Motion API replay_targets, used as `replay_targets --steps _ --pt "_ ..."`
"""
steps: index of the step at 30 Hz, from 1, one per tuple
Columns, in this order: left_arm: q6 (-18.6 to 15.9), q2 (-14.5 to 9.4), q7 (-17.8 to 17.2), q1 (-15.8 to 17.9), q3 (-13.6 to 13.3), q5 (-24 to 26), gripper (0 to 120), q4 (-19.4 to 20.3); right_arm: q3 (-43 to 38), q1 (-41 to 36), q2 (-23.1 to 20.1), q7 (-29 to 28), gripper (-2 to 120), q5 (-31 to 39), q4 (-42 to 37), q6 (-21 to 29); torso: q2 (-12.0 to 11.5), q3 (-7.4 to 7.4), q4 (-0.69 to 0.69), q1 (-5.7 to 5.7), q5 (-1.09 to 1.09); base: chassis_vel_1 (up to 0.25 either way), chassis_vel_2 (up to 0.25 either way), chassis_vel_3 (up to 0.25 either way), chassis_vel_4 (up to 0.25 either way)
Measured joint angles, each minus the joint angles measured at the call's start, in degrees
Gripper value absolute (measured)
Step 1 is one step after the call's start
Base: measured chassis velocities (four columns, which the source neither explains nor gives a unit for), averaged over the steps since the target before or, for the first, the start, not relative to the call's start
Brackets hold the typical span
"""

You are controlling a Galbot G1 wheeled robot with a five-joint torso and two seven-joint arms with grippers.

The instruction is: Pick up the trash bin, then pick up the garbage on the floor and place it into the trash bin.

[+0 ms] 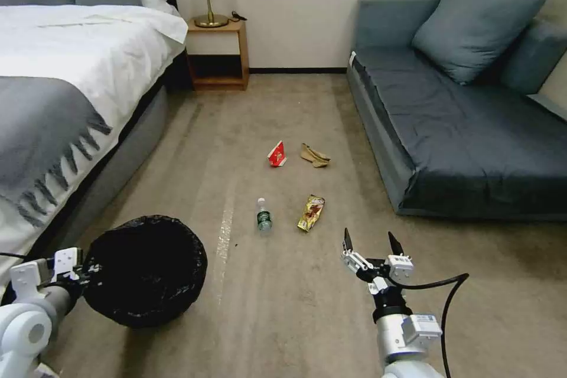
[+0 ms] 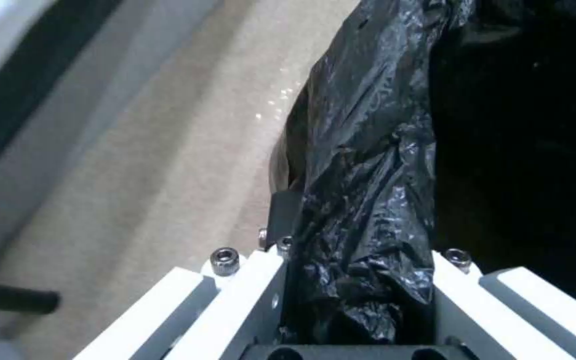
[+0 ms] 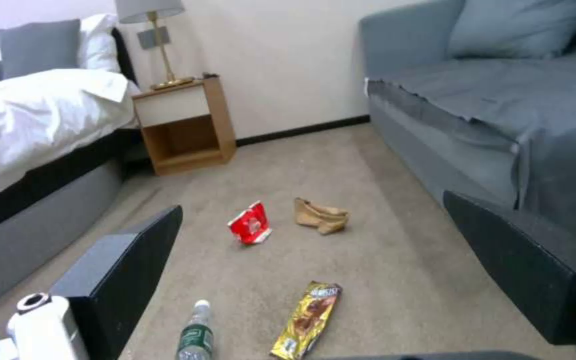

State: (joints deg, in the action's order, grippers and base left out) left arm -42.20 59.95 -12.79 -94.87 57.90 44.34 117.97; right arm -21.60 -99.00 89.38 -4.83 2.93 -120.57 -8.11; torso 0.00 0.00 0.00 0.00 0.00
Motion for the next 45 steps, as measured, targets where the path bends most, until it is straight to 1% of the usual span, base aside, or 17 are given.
replay_targets --steps 2,3,4,6,7,11,12,13,15,17,20,24,30,45 --pt "0.0 0.62 0.63 -1.12 0.19 -3.54 3 1.28 0.04 0.01 -0.03 0.55 100 -0.83 0.72 -0.96 0.0 0.0 0.0 0.0 0.0 0.0 0.0 0.0 0.0" --pt "0.0 0.62 0.63 -1.12 0.19 -3.54 3 1.28 0.04 0.01 -0.03 0.55 100 -0.83 0.72 -0.96 0.0 0.0 0.0 0.0 0.0 0.0 0.0 0.0 0.0" --pt "0.03 1.32 0.99 -1.85 0.45 -6.71 3 2.11 0.16 -0.03 -0.14 0.96 100 -1.26 1.3 -1.6 0.0 0.0 0.0 0.0 0.0 0.0 0.0 0.0 0.0" --pt "0.14 2.13 1.06 -2.5 0.64 -8.74 3 3.13 0.42 -0.08 -0.39 1.41 100 -1.51 1.98 -2.3 0.0 0.0 0.01 0.0 0.0 0.0 0.0 0.0 0.0" --pt "0.14 2.13 1.06 -2.5 0.64 -8.74 3 3.13 0.42 -0.08 -0.39 1.41 100 -1.51 1.98 -2.3 0.0 0.0 0.01 0.0 0.0 0.0 0.0 0.0 0.0" --pt "0.87 3.84 1.11 -3.99 0.8 -9.8 3 5.57 0.83 -0.45 -1.07 2.43 100 -1.78 2.97 -3.44 0.0 0.0 0.0 0.0 0.0 0.0 0.0 0.0 0.0" --pt "0.87 3.84 1.11 -3.99 0.8 -9.8 3 5.57 0.83 -0.45 -1.07 2.43 100 -1.78 2.97 -3.44 0.0 0.0 0.0 0.0 0.0 0.0 0.0 0.0 0.0" --pt "1.29 4.74 1.14 -4.25 0.8 -10.58 3 6.49 1.07 -0.66 -1.25 2.81 100 -1.91 3.26 -3.62 0.0 0.0 0.0 0.0 0.0 0.0 0.0 0.0 0.0" --pt "1.61 5.72 1.31 -4.47 0.8 -11.88 3 7.68 1.52 -1.07 -1.45 3.55 100 -1.84 3.47 -3.6 0.0 0.0 0.0 0.0 0.0 0.0 0.0 0.0 0.0" --pt "1.65 5.85 1.33 -4.53 0.8 -12.07 3 7.81 1.56 -1.14 -1.46 3.64 100 -1.8 3.49 -3.6 0.0 0.0 0.0 0.0 -0.01 0.0 0.0 0.0 0.0" --pt "2.18 6.54 1.42 -5.11 0.79 -12.9 3 8.02 1.69 -1.5 -1.51 4.38 100 -1.58 3.87 -4.31 0.0 0.0 0.02 0.0 -0.09 0.0 0.0 0.0 0.0" --pt "2.72 6.76 1.65 -5.37 0.78 -13.77 3 8.01 1.69 -1.8 -1.68 5.16 100 -1.72 4.17 -4.41 0.0 0.0 0.02 0.0 -0.1 0.0 0.0 0.0 0.0" --pt "2.75 7.11 1.87 -5.33 0.74 -13.75 3 7.99 1.67 -1.65 -1.73 5.3 100 -2.46 4.86 -4.59 0.0 -0.01 0.01 -0.01 -0.13 -0.011 0.007 0.006 -0.012" --pt "3.22 7.24 2.0 -5.38 0.54 -12.35 3 6.59 1.62 -1.4 -1.74 5.16 100 -3.41 6.63 -5.3 0.0 0.0 -0.02 0.0 -0.12 -0.14 0.149 0.144 -0.135"
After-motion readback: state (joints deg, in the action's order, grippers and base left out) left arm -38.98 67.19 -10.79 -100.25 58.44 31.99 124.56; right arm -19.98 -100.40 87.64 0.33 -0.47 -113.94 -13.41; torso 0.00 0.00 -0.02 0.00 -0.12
